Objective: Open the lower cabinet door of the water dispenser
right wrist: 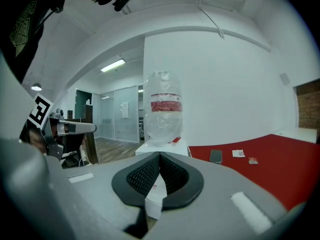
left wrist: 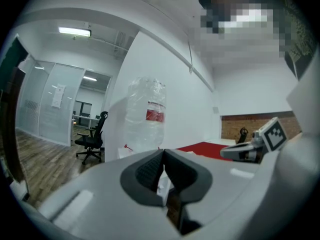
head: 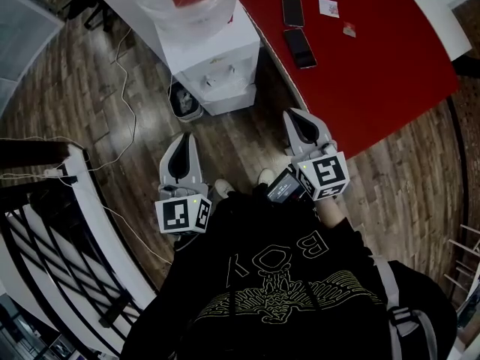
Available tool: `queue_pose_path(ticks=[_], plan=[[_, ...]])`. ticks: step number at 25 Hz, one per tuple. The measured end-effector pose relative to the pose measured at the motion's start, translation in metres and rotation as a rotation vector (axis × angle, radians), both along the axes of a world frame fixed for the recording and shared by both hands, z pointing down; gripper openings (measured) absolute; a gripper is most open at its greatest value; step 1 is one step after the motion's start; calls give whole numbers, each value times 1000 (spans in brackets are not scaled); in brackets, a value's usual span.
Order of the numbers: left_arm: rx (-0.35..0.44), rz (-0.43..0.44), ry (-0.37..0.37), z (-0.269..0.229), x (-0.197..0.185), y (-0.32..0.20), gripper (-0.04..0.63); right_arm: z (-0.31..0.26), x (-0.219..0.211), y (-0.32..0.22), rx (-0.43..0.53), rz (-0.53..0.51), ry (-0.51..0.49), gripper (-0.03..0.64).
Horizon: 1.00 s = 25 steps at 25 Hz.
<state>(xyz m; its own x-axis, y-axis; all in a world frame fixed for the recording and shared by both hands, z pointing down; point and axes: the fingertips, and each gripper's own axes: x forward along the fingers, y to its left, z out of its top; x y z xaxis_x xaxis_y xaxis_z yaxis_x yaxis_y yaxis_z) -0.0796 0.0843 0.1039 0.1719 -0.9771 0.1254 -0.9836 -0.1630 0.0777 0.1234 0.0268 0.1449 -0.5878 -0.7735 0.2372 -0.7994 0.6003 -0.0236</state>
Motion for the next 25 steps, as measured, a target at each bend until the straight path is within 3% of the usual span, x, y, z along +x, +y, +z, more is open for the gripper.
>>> queue_pose_path(ticks=[5,9,13,16,19,25], plan=[[-8,-24,-25,4,14,7,8,-12,2,-6,122,-38,57,-3],[-29,-17,-50,11,22,8,8,-17,-8,-6,188,-122,43,-2],[-18,3,-53,16,19,-6,8,-7,-18,-9,188,-134,97,-2],[-23,10,3,20,8,-17,8,-12,-31,-7,174,-124,36,-2],[-28,76,87,27,7,-28,8,-15,-41,-5,160,-132,-13,-2],[-21,231,161,48,10,-39,8,19,-68,-13,137,-117,99,-2]])
